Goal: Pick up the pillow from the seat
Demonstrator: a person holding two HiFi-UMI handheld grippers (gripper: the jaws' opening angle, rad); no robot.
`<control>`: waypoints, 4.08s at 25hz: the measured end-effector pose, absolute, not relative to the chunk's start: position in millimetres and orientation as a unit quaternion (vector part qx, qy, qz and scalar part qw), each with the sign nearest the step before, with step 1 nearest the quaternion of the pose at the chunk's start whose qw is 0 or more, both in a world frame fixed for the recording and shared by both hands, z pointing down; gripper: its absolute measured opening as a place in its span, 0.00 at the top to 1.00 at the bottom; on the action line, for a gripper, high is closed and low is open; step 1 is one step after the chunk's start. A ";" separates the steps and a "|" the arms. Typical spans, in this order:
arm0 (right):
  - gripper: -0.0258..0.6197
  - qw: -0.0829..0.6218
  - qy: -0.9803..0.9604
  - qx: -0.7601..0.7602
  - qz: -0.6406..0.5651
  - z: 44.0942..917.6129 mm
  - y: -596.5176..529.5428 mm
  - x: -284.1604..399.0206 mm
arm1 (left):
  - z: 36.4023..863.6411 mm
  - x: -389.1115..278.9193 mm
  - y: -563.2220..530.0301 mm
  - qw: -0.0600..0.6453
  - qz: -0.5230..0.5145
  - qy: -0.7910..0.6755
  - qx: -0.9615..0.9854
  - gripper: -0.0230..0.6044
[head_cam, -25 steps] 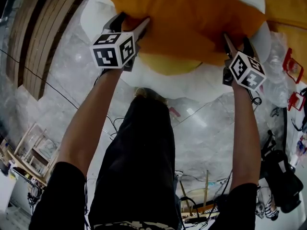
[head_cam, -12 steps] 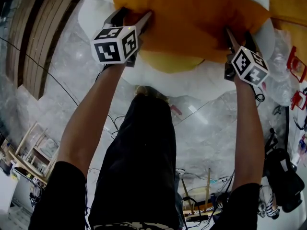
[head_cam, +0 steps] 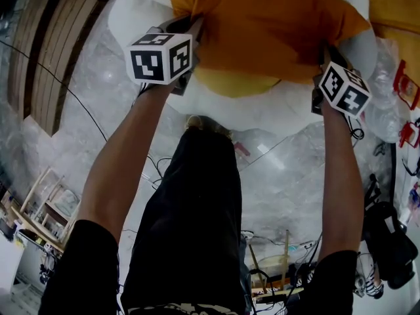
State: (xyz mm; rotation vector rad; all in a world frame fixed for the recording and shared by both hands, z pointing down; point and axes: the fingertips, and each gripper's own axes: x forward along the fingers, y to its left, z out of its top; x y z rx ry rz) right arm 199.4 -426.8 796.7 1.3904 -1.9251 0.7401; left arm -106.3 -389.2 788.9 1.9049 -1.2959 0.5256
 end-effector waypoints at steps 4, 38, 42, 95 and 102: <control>0.92 0.316 -0.737 0.523 0.288 793.4 -423.3 198.1 | 785.7 -106.4 -386.3 0.386 0.198 -0.499 0.750 0.94; 0.92 0.162 -0.791 0.550 0.213 455.7 -357.3 184.5 | 442.0 -122.0 -340.8 0.238 0.173 -0.522 0.800 0.94; 0.92 0.150 -0.799 0.551 0.188 385.0 -335.6 185.8 | 367.4 -120.8 -318.1 0.208 0.169 -0.525 0.808 0.94; 0.92 0.004 -0.835 0.545 0.074 99.0 -129.4 192.8 | 93.4 -110.3 -107.1 0.066 0.056 -0.518 0.851 0.94; 0.92 0.005 -0.835 0.543 0.085 105.8 -137.6 187.2 | 99.7 -116.2 -117.5 0.072 0.063 -0.520 0.849 0.94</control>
